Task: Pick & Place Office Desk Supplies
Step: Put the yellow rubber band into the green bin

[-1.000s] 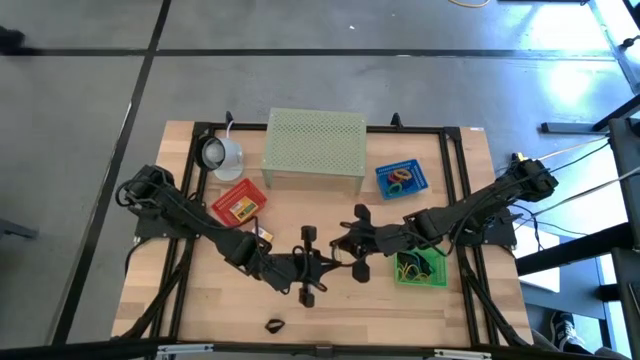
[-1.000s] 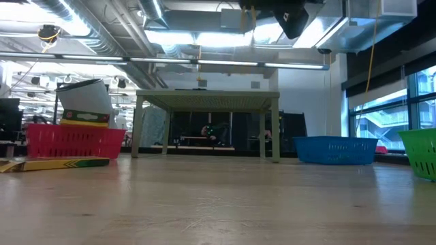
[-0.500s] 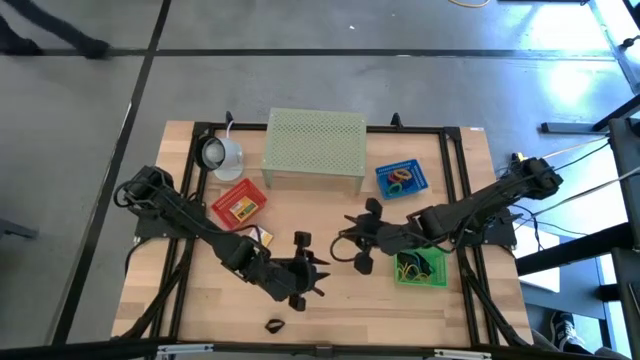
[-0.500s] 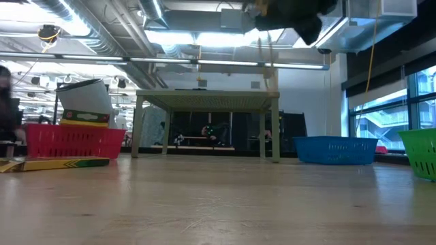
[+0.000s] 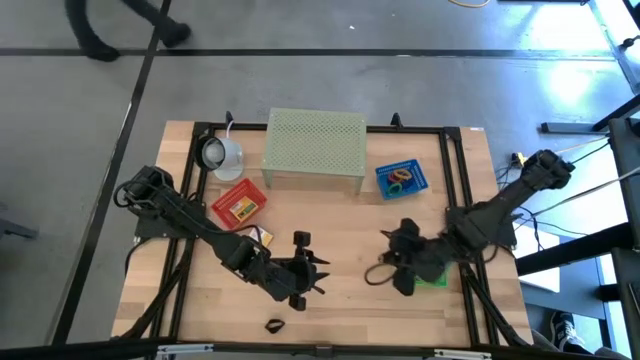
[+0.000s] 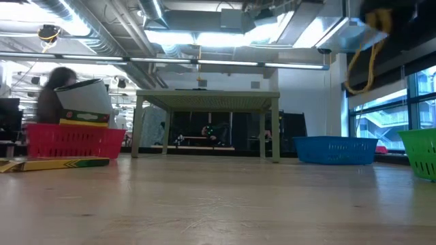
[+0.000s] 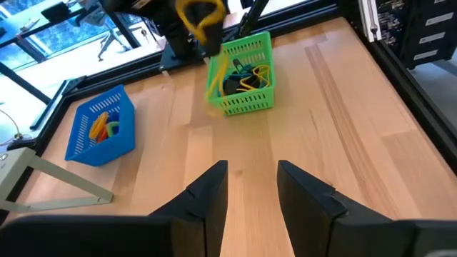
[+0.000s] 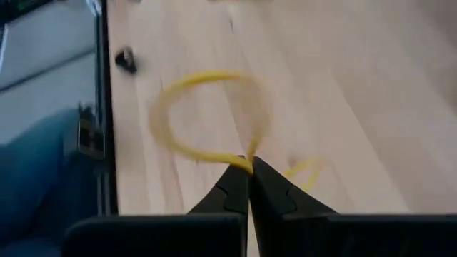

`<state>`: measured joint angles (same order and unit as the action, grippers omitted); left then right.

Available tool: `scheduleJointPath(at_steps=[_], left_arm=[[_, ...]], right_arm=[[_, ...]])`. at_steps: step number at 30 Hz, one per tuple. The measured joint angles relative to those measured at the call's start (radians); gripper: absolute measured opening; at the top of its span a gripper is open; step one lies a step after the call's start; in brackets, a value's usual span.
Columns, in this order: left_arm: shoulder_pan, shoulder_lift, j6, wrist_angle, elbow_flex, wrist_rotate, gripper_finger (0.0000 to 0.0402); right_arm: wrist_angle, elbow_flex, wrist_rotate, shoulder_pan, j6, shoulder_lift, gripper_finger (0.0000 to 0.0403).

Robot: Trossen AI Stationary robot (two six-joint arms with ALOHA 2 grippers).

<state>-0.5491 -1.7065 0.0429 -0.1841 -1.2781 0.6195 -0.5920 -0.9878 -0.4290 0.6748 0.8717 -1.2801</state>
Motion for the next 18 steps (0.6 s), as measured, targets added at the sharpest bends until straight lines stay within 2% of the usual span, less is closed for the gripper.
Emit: scheduleJointPath(at_steps=[5,11,15,18], left_arm=[[0.001,0.0,0.0,0.0,0.0,0.001,0.0112],[0.001,0.0,-0.001,0.0,0.0,0.001,0.0115],[0.001,0.0,-0.001,0.0,0.0,0.001,0.0115],[0.001,0.0,-0.003,0.0,0.0,0.001,0.0115]], right_arm=[[-0.156,0.0,0.009,0.097,0.162,0.013,0.0],[-0.398,0.0,0.067,0.179,0.426,0.004,0.0004],[-0.513,0.0,0.056,0.201,0.575,-0.02,0.0006],[-0.535,0.0,0.077,0.204,0.618,-0.045,0.0006]])
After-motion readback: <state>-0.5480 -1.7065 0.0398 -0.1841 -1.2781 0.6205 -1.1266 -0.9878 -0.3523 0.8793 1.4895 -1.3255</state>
